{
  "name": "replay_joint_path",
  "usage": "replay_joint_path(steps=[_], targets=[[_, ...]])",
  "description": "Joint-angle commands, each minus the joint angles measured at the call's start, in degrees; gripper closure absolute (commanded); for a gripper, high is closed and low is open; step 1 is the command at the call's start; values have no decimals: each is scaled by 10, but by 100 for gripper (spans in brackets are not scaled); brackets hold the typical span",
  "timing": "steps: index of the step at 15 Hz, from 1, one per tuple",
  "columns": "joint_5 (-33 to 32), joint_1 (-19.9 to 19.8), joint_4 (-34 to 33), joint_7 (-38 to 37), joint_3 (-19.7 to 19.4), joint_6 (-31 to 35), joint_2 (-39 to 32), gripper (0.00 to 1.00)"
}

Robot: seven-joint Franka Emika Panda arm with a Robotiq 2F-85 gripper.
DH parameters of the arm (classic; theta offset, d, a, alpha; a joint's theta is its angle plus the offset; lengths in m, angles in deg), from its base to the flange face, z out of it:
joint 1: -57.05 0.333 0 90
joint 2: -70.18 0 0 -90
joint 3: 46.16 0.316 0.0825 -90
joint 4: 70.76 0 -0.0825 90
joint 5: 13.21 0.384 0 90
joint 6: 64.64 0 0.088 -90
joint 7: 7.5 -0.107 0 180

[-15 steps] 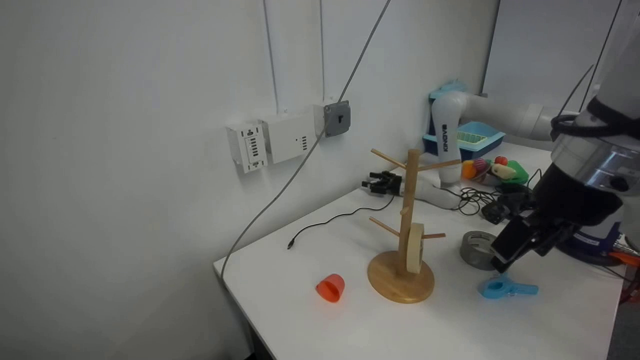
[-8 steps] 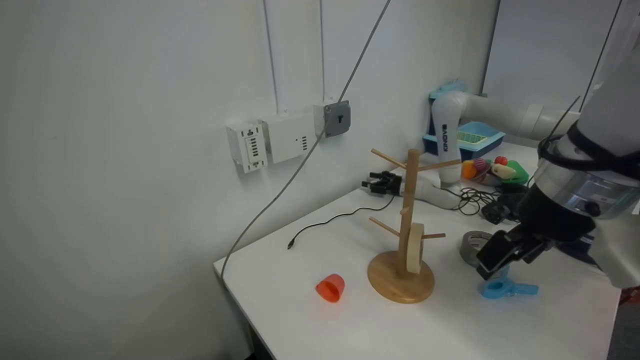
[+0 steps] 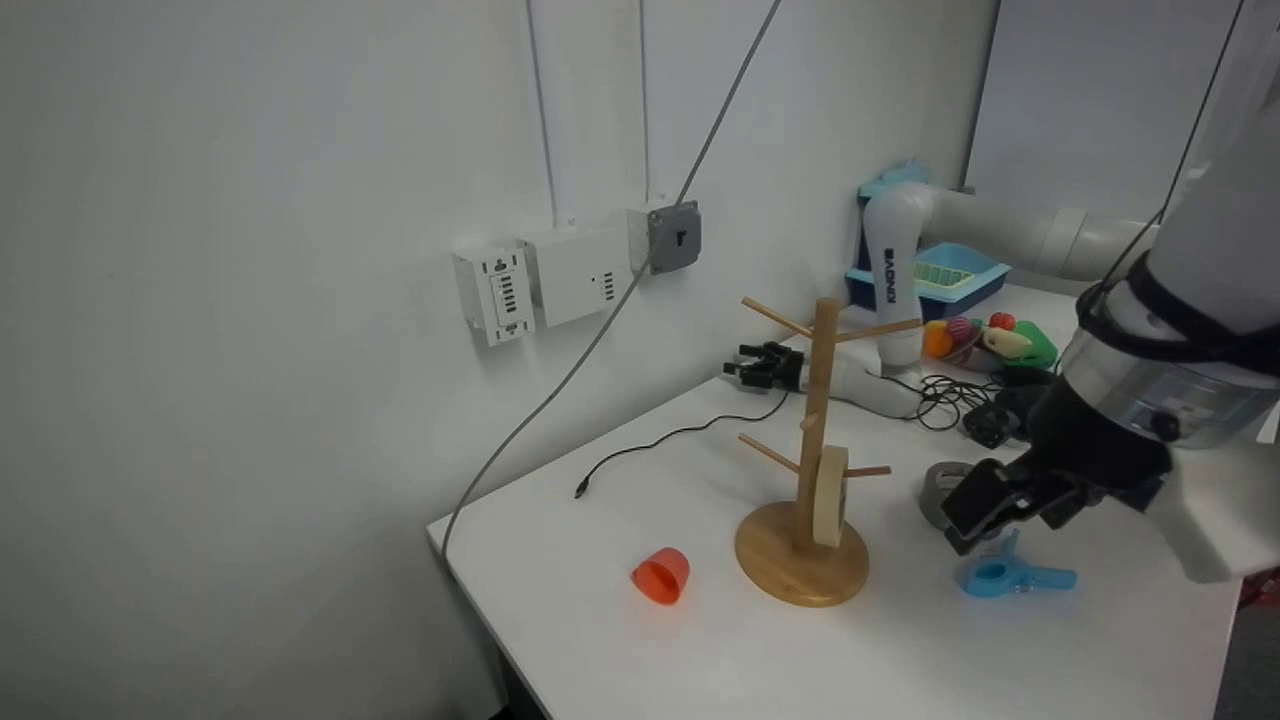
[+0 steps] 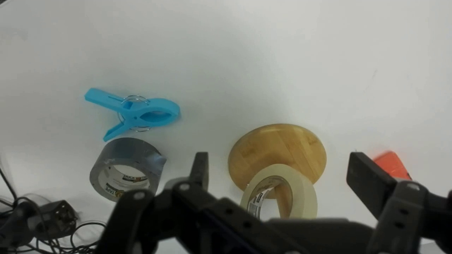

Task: Remove the tape off of the wooden holder then put the dark brown tape on the bottom position of the wooden holder then put the peg on the top position of the wooden holder

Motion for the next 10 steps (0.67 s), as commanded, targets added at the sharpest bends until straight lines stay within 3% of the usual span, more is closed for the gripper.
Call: replay_joint_path(steps=[1, 4, 10], targets=[[-107, 11, -31, -155, -19, 17, -35, 0], [-183, 20, -62, -260, -24, 9, -65, 0], [-290, 39, -133, -387, -35, 8, -137, 0]])
